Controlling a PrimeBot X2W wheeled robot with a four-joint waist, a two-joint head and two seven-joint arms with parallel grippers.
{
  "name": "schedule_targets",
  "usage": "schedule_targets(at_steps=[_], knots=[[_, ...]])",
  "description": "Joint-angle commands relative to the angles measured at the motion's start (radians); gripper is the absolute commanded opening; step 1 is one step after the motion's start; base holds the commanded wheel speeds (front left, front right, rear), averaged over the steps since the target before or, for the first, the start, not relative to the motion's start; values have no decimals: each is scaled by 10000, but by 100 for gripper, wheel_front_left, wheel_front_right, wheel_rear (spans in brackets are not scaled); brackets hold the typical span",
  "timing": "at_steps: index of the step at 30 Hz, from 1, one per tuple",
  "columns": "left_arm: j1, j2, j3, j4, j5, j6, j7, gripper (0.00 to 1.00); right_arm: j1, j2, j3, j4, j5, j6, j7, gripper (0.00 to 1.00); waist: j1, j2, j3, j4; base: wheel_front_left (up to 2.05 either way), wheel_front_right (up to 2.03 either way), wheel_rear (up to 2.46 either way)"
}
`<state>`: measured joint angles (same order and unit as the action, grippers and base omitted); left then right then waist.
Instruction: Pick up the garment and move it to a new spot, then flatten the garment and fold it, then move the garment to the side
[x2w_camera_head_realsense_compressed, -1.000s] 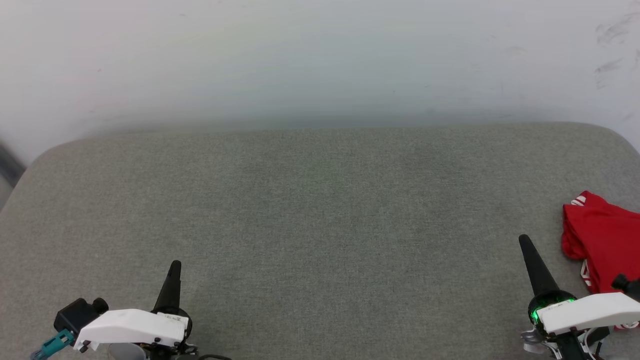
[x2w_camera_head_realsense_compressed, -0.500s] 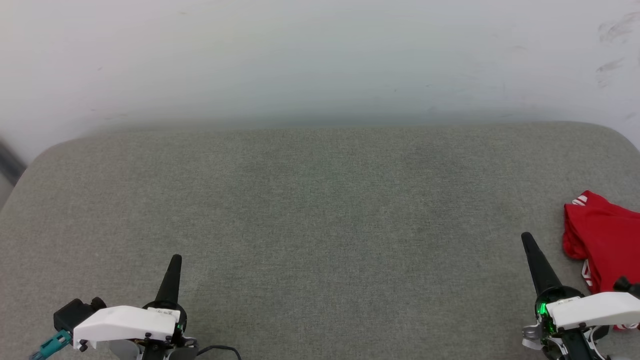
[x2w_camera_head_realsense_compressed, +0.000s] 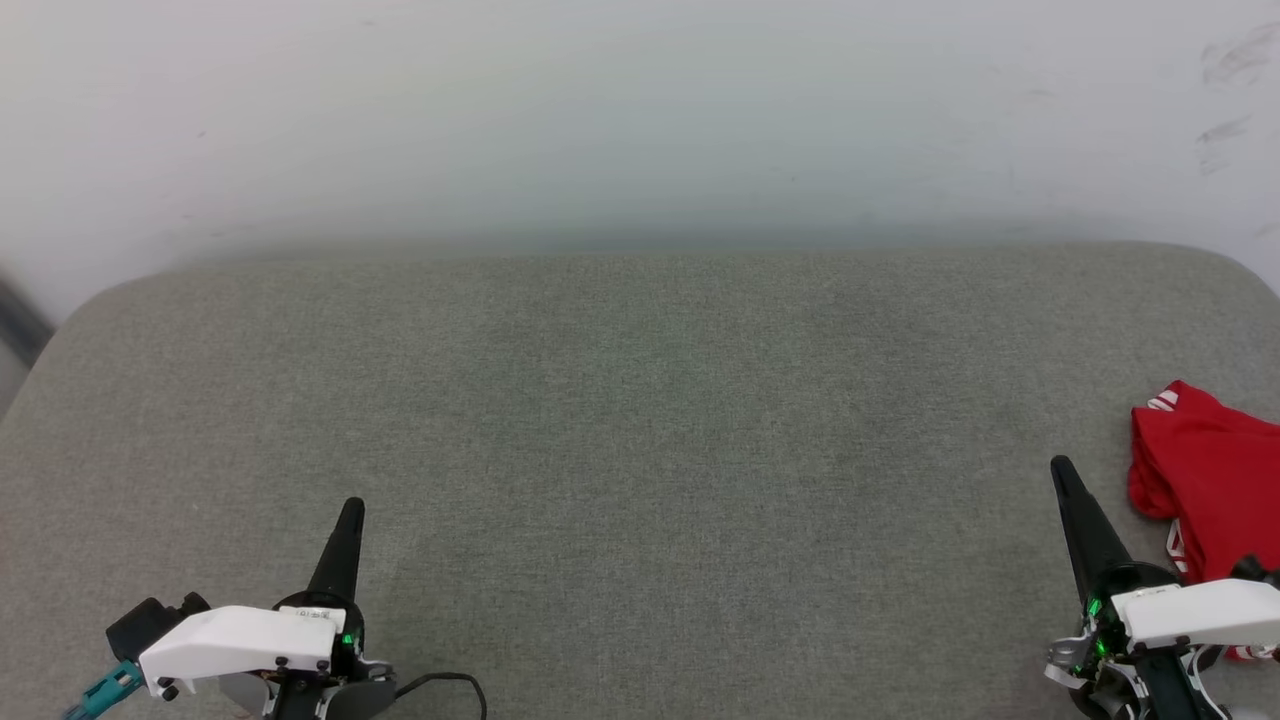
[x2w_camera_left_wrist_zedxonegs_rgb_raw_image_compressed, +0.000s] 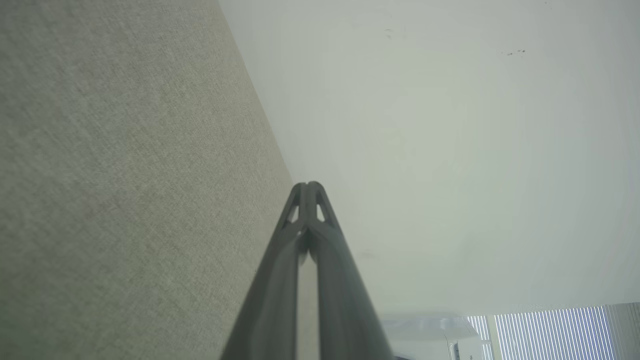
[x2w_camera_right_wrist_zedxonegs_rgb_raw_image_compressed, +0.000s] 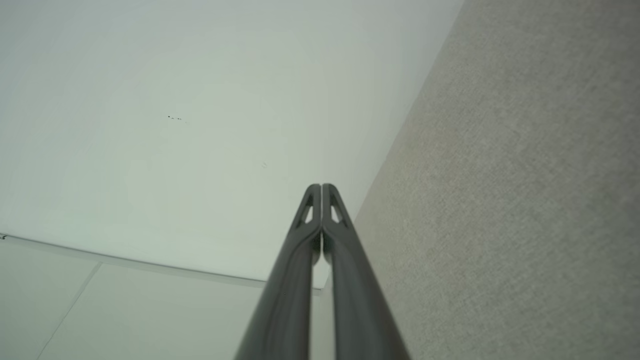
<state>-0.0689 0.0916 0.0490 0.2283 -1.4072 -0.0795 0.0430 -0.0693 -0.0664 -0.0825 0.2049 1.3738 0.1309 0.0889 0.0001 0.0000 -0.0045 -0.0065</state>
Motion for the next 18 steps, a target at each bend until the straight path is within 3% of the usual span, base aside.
schedule_targets(at_steps=[1,18], knots=[[-215,-10,84,-16,-155,-116,79,0,-205,33,-29,4,193,-2,27,0,-1,0,3,2,0,0,0],[-360,-237,412,104,-1322,-366,441,0,-365,106,-190,248,1532,-3,143,0,-1,0,44,38,0,0,0]])
